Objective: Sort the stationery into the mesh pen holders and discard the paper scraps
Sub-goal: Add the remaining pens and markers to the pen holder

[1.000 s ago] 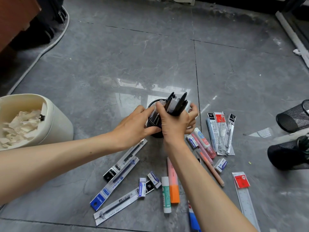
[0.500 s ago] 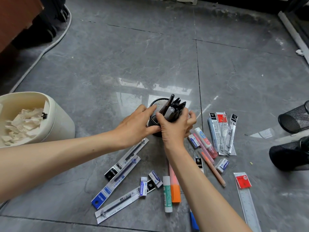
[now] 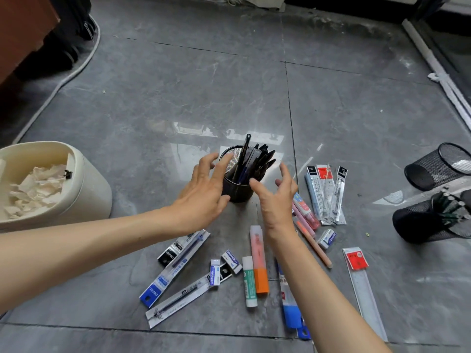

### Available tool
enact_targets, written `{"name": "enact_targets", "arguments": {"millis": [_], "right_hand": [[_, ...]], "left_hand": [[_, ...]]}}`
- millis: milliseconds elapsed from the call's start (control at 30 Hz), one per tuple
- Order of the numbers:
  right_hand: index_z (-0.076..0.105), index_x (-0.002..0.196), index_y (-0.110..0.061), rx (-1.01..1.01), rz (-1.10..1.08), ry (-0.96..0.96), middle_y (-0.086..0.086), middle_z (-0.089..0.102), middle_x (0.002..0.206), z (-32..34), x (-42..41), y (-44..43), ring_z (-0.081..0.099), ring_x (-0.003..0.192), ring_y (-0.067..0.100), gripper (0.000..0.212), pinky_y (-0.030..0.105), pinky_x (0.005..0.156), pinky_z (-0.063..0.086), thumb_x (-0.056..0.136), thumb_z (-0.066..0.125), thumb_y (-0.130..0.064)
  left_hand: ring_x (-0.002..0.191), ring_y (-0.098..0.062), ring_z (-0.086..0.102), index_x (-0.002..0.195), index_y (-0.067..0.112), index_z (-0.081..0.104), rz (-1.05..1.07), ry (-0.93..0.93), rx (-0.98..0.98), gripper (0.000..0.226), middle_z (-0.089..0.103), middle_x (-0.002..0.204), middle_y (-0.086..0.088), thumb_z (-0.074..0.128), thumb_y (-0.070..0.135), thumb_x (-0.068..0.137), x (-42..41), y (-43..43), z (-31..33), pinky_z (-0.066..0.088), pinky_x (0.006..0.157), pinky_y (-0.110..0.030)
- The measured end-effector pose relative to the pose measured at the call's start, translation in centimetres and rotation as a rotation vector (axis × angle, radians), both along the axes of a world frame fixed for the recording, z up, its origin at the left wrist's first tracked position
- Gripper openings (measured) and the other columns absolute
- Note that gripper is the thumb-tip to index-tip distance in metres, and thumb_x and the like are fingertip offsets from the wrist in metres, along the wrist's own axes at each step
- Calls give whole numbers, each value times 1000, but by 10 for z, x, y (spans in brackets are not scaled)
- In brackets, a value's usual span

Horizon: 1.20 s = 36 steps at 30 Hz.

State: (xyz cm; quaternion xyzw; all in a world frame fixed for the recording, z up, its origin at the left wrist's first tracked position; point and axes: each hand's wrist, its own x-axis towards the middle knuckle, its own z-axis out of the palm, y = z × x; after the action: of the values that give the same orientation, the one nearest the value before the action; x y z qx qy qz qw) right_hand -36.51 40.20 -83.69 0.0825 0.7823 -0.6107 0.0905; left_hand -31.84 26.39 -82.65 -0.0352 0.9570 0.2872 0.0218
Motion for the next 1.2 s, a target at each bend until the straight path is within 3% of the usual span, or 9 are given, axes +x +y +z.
{"name": "enact_targets", "arguments": {"millis": [133, 267, 400, 533, 600, 733, 867, 1067, 1200], "right_hand": [[39, 137, -20, 64, -34, 8, 5, 40, 128, -3, 16, 27, 45, 115, 15, 58, 30, 98, 39, 85, 62, -10], [57, 116, -11, 255, -59, -56, 3, 50, 107, -17, 26, 53, 50, 99, 17, 34, 29, 89, 41, 83, 56, -4], [60, 110, -13, 503, -83, -41, 8, 47, 120, -26, 41, 81, 46, 113, 24, 29, 36, 101, 36, 83, 54, -5], [54, 116, -13, 769, -11, -41, 10, 49, 124, -37, 47, 105, 42, 117, 30, 33, 39, 97, 34, 84, 53, -5], [53, 114, -11, 779, 53, -7, 10, 52, 119, -42, 48, 113, 46, 113, 30, 32, 41, 94, 40, 83, 52, -2], [57, 106, -10, 678, 129, -24, 8, 63, 105, -36, 45, 123, 58, 97, 27, 28, 32, 78, 45, 81, 56, 0], [64, 107, -13, 604, 158, -52, 4, 68, 98, -29, 44, 129, 60, 80, 18, 27, 25, 67, 43, 81, 59, -9], [57, 105, -14, 680, 159, 11, 0, 58, 93, -16, 31, 137, 47, 73, 14, 17, 16, 48, 26, 89, 52, -18], [57, 102, -19, 775, 184, -11, -2, 59, 87, -13, 17, 139, 57, 80, 23, 18, 25, 54, 30, 84, 58, -22]], "left_hand": [[115, -19, 30, 132, 15, 28, 44, 15, -49, 53, 20, 117, -1, 54, 14, 85, 32, 2, -3, 38, 97, -34], [115, -20, 35, 129, 16, 33, -78, -169, -83, 50, 28, 118, -3, 52, 11, 83, 63, 3, -14, 39, 97, -37], [116, -20, 35, 129, 18, 36, -161, -276, -137, 51, 29, 121, -3, 52, 12, 81, 78, 13, -21, 40, 93, -32], [114, -18, 37, 129, 19, 39, -245, -283, -176, 45, 30, 124, -2, 50, 16, 86, 72, 32, -18, 42, 82, -29], [111, -18, 38, 129, 19, 40, -274, -278, -194, 43, 30, 124, -3, 50, 18, 87, 66, 44, -17, 40, 75, -27], [112, -20, 38, 129, 16, 41, -332, -285, -197, 42, 31, 124, -5, 51, 19, 88, 55, 65, -20, 48, 84, -38], [111, -21, 39, 122, 17, 45, -357, -251, -203, 32, 32, 121, -4, 49, 23, 91, 47, 79, -25, 50, 81, -40], [115, -21, 37, 127, 15, 45, -366, -199, -192, 37, 35, 125, -5, 48, 16, 90, 25, 90, -29, 48, 82, -36], [112, -26, 44, 126, 12, 45, -367, -75, -258, 36, 39, 125, -6, 48, 15, 90, -1, 94, -33, 48, 81, -41]]}}
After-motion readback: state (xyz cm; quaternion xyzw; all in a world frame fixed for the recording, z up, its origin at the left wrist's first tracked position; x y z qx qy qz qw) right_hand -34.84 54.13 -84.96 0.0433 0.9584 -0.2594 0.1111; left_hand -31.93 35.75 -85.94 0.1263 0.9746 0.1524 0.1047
